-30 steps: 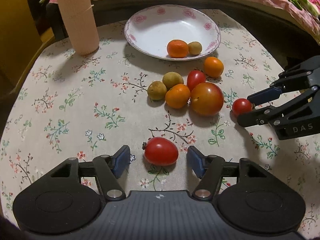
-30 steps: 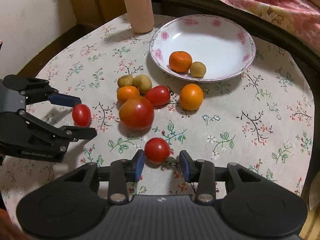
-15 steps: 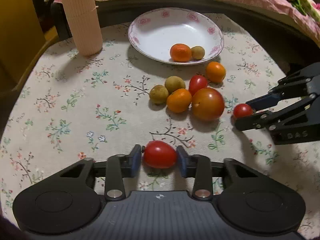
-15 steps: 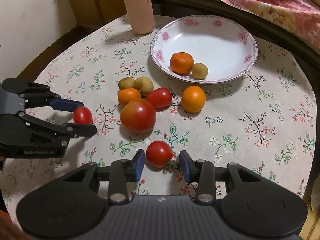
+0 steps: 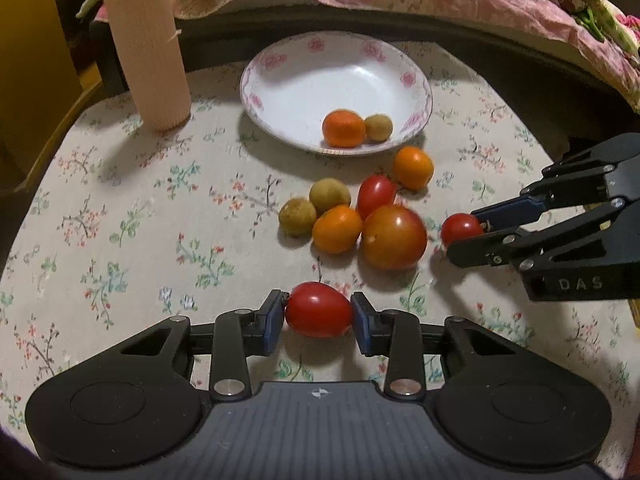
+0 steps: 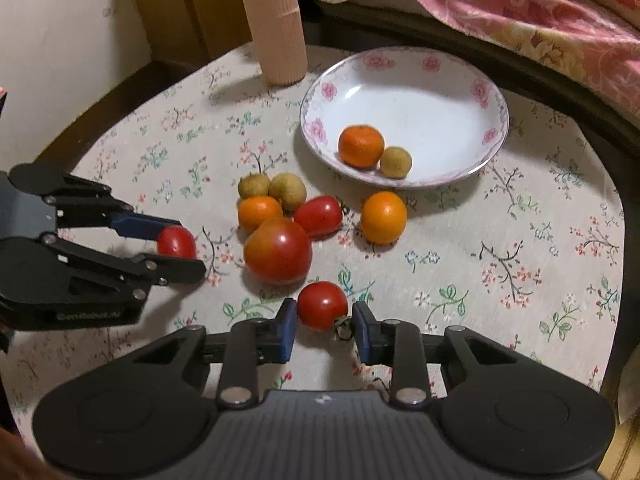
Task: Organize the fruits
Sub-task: 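Carry both held tomatoes up and over the white plate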
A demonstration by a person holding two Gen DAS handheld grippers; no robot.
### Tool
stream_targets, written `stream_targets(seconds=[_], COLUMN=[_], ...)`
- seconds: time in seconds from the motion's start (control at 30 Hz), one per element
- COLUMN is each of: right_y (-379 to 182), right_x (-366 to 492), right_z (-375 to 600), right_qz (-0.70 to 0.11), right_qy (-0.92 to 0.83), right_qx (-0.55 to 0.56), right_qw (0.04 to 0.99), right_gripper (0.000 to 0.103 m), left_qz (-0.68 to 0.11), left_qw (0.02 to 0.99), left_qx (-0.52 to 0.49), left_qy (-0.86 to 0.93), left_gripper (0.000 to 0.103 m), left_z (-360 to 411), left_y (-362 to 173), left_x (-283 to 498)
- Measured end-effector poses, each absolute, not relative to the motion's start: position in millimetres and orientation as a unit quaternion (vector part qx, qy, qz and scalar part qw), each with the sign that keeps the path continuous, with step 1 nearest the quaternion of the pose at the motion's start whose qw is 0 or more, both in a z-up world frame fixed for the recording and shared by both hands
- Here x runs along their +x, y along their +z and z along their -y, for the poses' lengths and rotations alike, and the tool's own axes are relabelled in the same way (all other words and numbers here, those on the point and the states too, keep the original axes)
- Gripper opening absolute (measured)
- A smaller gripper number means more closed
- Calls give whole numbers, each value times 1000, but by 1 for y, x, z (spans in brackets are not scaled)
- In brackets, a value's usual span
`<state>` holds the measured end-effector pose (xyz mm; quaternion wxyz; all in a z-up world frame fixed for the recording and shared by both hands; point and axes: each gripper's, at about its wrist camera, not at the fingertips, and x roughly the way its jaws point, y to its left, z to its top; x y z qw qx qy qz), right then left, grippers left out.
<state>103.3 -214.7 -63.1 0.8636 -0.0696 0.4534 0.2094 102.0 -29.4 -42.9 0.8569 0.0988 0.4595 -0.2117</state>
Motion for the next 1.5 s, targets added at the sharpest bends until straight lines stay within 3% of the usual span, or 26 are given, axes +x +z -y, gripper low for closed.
stream_targets(seconds=[0.83,1.5], right_y=[-20,-40], right_x=[142,200], right_z=[221,232], right_qz=[-406,-394], right_qy=[167,126], right_qx=[5,42], right_qw=[899,909], right_gripper=[44,44], left_qz=[-417,-421], left_qw=[882,888], left_qx=[63,52], left_qy=[-210,-180], left_gripper=[43,43], left_z=[55,64], left_y=[-9,-30], left_x=[155,208])
